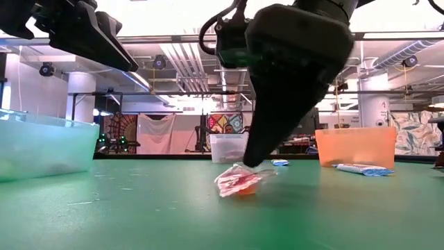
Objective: Sort candy by brand, put in halloween buckets
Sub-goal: Put the orange gummy candy into the blue bin, then put the white chocolate into the orange bin
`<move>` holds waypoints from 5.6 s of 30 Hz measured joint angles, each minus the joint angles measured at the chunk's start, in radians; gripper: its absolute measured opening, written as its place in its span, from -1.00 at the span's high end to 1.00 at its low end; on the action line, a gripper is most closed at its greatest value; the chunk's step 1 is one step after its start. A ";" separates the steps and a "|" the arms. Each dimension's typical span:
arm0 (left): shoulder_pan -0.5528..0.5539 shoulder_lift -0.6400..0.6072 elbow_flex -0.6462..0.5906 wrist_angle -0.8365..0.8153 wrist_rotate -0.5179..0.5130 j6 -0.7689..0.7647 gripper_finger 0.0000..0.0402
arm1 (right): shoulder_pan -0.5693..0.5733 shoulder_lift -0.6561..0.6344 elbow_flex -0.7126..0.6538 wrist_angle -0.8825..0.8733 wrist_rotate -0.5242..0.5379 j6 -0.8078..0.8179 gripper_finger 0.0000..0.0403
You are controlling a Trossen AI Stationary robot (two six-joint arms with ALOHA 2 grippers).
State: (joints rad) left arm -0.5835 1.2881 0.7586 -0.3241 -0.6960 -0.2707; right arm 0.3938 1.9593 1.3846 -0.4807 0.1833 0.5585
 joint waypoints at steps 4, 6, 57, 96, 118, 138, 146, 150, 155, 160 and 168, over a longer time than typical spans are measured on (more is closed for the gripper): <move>0.000 0.000 0.000 0.000 0.000 0.000 0.42 | -0.005 -0.005 0.000 0.005 0.000 0.035 -0.07; 0.000 0.000 0.000 0.000 0.000 -0.001 0.42 | -0.004 -0.005 0.000 0.029 -0.001 0.050 -0.07; 0.055 0.001 -0.362 0.951 0.130 -0.008 0.42 | 0.038 -0.021 -0.005 0.736 0.727 -0.712 0.94; 0.091 0.001 -0.361 1.062 0.240 -0.048 0.94 | 0.035 -0.020 -0.005 0.898 0.647 -0.977 0.94; 0.075 -0.164 -0.355 0.723 0.393 -0.217 1.00 | 0.029 -0.091 -0.004 0.736 0.594 -0.639 0.17; 0.052 -0.241 0.086 -0.915 0.647 -0.691 1.00 | 0.025 -0.129 -0.004 0.565 0.594 -0.504 0.04; 0.052 -0.212 0.082 -0.819 0.627 -0.646 0.85 | 0.025 -0.129 -0.004 0.559 0.594 -0.506 0.04; 0.052 -0.198 0.082 -0.769 0.627 -0.609 0.64 | 0.025 -0.129 -0.004 0.558 0.594 -0.506 0.04; 0.052 -0.176 0.082 -0.779 0.582 -0.605 0.41 | 0.023 -0.134 -0.004 0.494 0.606 -0.442 0.04; 0.052 -0.178 0.082 -0.743 0.537 -0.576 0.27 | -0.005 -0.188 -0.004 0.148 0.556 -0.002 0.04; 0.052 -0.180 0.082 -0.515 0.442 -0.333 0.25 | -0.033 -0.198 -0.007 -0.634 0.201 0.697 0.04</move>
State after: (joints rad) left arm -0.5312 1.1076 0.8406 -0.8395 -0.2545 -0.6040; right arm 0.3609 1.7612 1.3775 -1.1148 0.3840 1.2559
